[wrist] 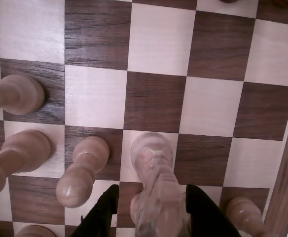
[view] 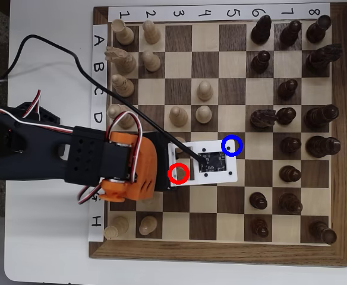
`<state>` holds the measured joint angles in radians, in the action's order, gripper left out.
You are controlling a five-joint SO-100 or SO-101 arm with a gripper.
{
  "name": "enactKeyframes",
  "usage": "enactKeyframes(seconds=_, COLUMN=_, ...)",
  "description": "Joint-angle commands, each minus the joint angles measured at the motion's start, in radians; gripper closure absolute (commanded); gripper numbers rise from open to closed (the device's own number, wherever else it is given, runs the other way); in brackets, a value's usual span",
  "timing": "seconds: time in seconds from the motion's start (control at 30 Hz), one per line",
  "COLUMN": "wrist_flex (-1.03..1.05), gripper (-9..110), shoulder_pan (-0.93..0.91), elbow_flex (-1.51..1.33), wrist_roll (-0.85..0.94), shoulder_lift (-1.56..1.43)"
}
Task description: Move the piece to destination
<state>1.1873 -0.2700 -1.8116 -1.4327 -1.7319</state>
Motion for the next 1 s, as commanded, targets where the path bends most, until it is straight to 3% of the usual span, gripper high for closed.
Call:
enactKeyframes(seconds=0.0, wrist_flex=-0.015, gripper=85, shoulder_pan=-0.012, elbow_flex=0.002, wrist_roll=0.002, shoulder_lift=-0.005)
enactKeyframes(seconds=0.73, wrist_flex=-0.023, gripper=101, shoulder_pan=-0.037, elbow_flex=-0.006, wrist_roll=-0.018, shoulder_lift=0.006)
enactKeyframes(seconds=0.97, wrist_flex=-0.026, gripper=101, shoulder_pan=-0.043, elbow_flex=0.0, wrist_roll=-0.049, shoulder_lift=0.002)
